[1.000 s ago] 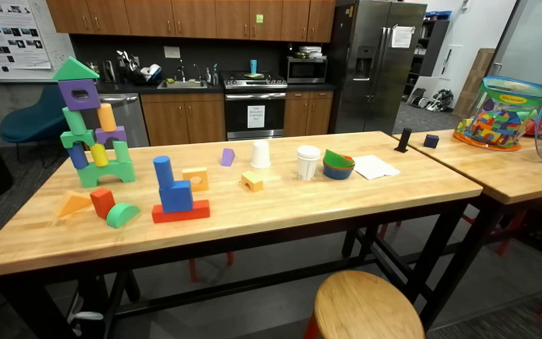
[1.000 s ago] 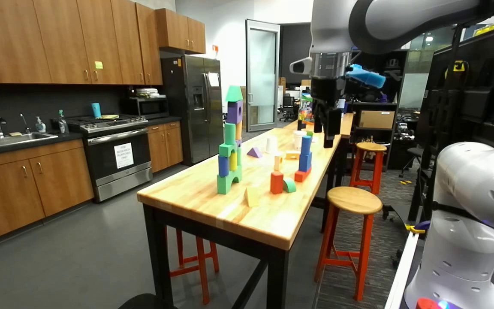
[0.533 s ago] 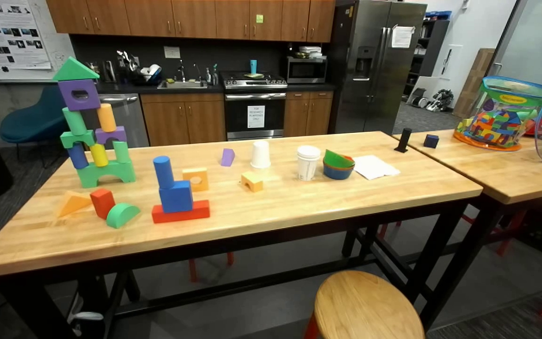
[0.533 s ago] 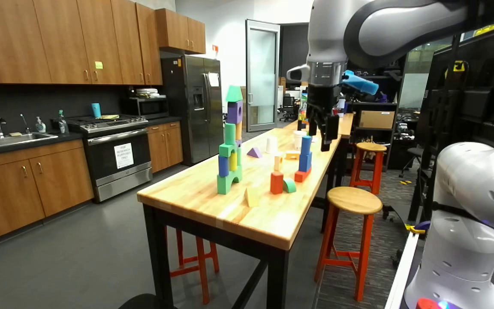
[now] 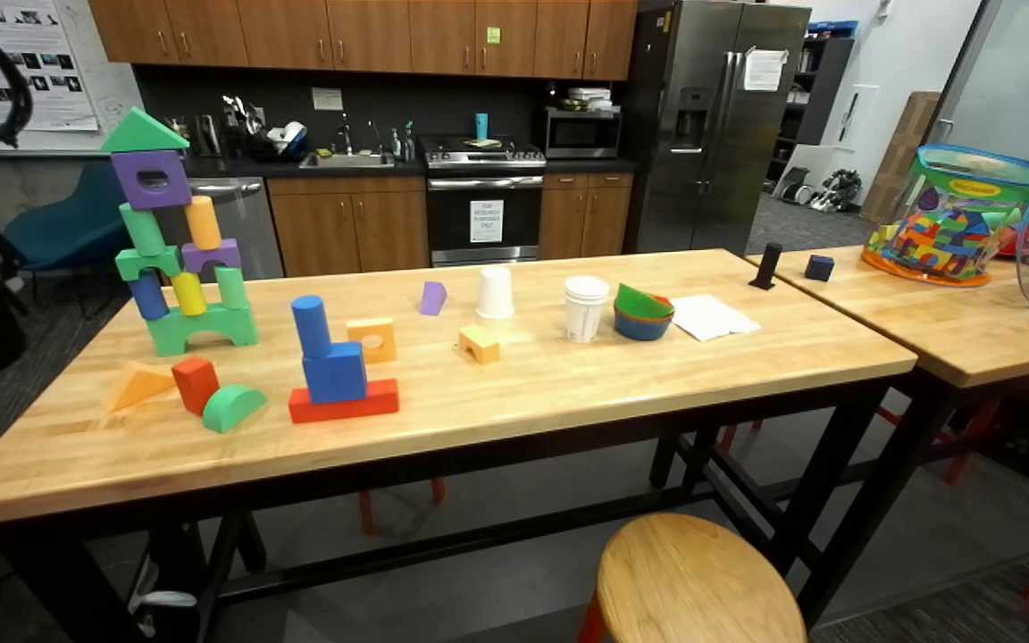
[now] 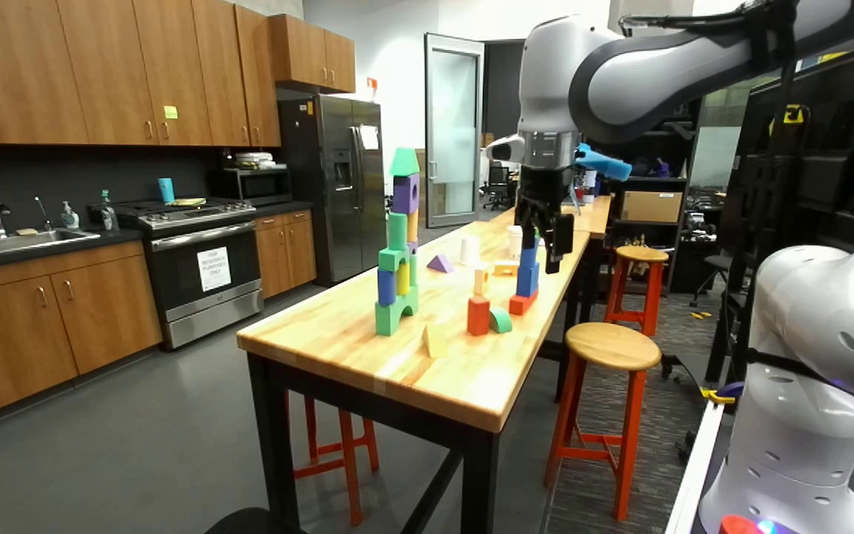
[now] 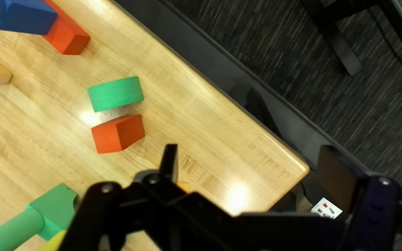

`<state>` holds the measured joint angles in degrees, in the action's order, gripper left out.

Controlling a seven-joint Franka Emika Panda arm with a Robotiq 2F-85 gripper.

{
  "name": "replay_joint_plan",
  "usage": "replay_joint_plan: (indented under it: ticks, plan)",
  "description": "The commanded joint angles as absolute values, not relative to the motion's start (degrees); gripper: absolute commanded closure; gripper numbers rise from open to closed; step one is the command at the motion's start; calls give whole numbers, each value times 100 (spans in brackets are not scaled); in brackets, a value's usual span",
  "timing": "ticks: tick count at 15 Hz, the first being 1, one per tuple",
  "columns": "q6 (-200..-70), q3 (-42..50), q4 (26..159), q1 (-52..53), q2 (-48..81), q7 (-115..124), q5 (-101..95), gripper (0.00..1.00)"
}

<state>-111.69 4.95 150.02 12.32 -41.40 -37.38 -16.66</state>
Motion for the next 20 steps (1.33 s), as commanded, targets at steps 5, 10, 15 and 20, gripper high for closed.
replay_joint_plan:
  ticks: [5, 10, 15, 20]
  plan:
    - [-11685, 567, 14859, 986, -3480, -4219, -1739, 0]
    - [-11762, 509, 14737, 933, -3151, -4473, -1764, 0]
    - [-11880, 518, 14648, 831, -2849, -4644, -1745, 0]
    - [-11961, 503, 14598, 662, -2518, -4646, -1760, 0]
